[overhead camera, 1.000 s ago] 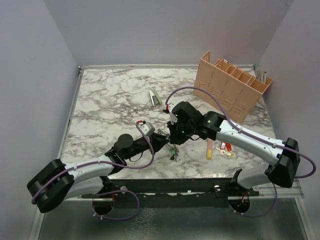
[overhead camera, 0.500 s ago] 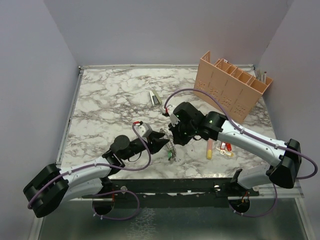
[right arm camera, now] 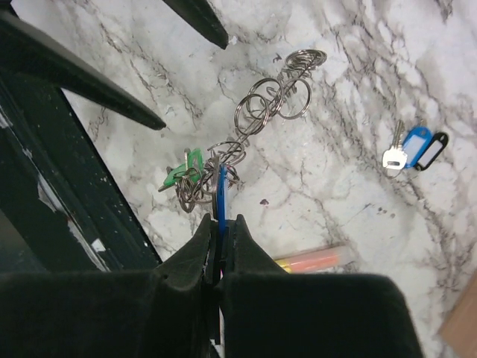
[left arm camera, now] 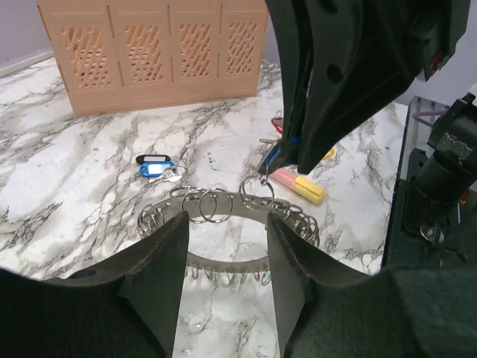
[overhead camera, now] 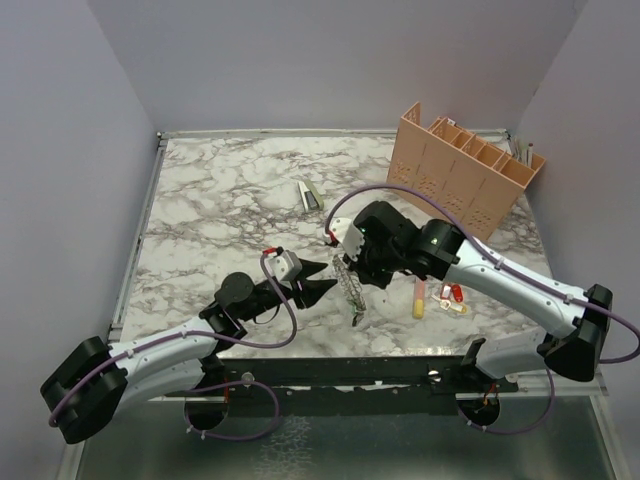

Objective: Remove the keys from the keyring

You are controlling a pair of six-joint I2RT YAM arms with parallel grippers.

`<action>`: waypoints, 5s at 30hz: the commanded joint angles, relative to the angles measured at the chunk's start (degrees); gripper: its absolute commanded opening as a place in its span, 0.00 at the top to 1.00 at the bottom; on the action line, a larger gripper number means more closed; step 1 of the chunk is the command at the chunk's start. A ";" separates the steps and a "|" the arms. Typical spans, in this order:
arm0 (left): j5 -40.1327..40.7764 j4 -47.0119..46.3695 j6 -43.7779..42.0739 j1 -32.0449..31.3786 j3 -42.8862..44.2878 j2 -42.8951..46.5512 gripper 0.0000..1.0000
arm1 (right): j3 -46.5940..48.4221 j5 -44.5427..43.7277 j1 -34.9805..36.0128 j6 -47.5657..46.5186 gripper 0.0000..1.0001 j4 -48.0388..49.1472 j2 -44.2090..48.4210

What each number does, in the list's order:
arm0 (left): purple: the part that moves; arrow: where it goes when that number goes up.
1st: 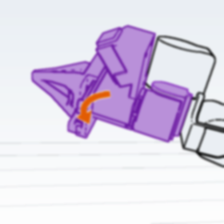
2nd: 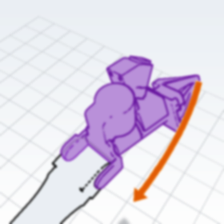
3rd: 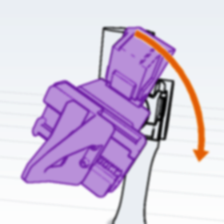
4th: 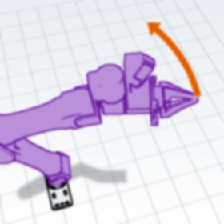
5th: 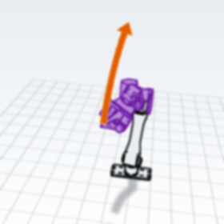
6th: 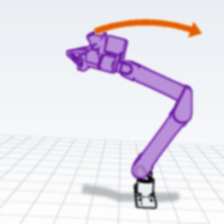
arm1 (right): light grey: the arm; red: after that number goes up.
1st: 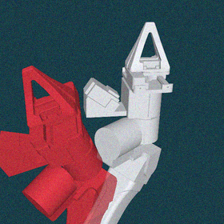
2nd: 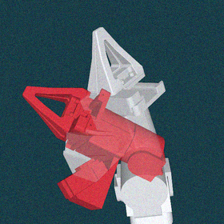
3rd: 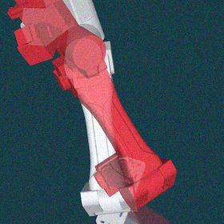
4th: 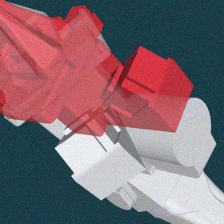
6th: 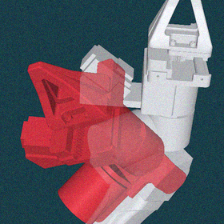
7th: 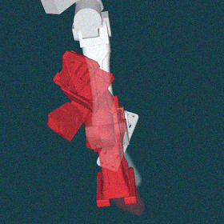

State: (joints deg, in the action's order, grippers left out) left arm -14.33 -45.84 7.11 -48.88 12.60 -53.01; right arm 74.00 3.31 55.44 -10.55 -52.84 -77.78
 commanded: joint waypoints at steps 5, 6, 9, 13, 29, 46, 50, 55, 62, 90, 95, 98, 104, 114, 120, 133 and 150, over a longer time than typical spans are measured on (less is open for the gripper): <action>-5.71 1.27 -4.78 -0.25 3.18 -0.42 0.50 | 1.92 4.60 0.37 -15.65 0.99 -0.02 4.85; -6.43 1.28 -5.32 -0.17 3.62 -0.60 0.50 | 1.49 5.26 0.36 -16.55 0.99 0.28 5.44; -9.21 1.41 -6.82 0.10 4.67 -0.92 0.50 | 0.09 5.57 0.37 -19.04 1.00 0.51 7.25; -11.88 1.78 -9.37 0.57 4.80 -0.01 0.46 | -3.91 5.82 0.37 -22.65 1.00 1.49 10.19; -24.78 3.11 -10.91 0.68 7.81 -4.74 0.43 | -5.04 13.21 0.37 -28.95 0.99 1.75 10.08; -30.07 4.75 -10.37 0.67 9.93 -9.57 0.91 | -6.39 14.50 0.41 -28.98 0.99 2.82 10.10; -30.93 4.80 -10.10 0.64 10.40 -10.35 1.00 | -6.66 14.27 0.39 -28.92 1.00 3.00 10.19; -28.49 4.80 -9.51 0.68 9.77 -10.05 1.00 | -7.53 12.42 0.45 -28.71 0.99 2.62 11.26; -17.04 4.89 -8.54 0.68 7.19 -7.01 1.00 | -10.05 9.84 0.46 -27.33 1.00 1.12 14.32; -4.55 3.92 -3.99 0.70 4.58 -4.93 1.00 | -5.55 11.94 0.43 -15.52 0.99 0.99 7.14; -6.13 3.92 -4.31 0.58 3.95 -3.70 0.87 | -5.53 9.49 0.44 -10.73 1.00 3.47 7.03; -6.52 3.84 -4.43 0.60 3.63 -3.25 0.78 | -5.38 8.22 0.41 -7.51 1.00 4.35 6.98; -7.34 3.92 -4.25 0.46 3.41 -2.75 0.64 | -4.73 4.40 0.46 0.75 0.99 6.00 6.83; -2.85 3.92 -1.41 -0.57 1.70 -0.78 0.55 | -3.73 -3.09 0.45 15.68 1.00 6.70 5.15; -1.78 3.83 -0.14 -1.50 1.79 -1.08 0.54 | -3.08 -3.11 0.46 21.87 0.99 6.96 3.26; 1.45 3.83 3.08 -5.13 2.96 -3.33 0.63 | -2.95 -0.45 0.46 26.28 0.99 9.19 1.61; 13.83 4.07 14.27 -6.40 3.75 -7.06 0.64 | -7.38 4.63 0.45 26.78 1.00 14.39 1.69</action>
State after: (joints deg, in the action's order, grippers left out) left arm -5.93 -40.99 17.74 -54.85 15.11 -59.46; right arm 67.40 4.21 55.51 16.05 -42.00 -75.88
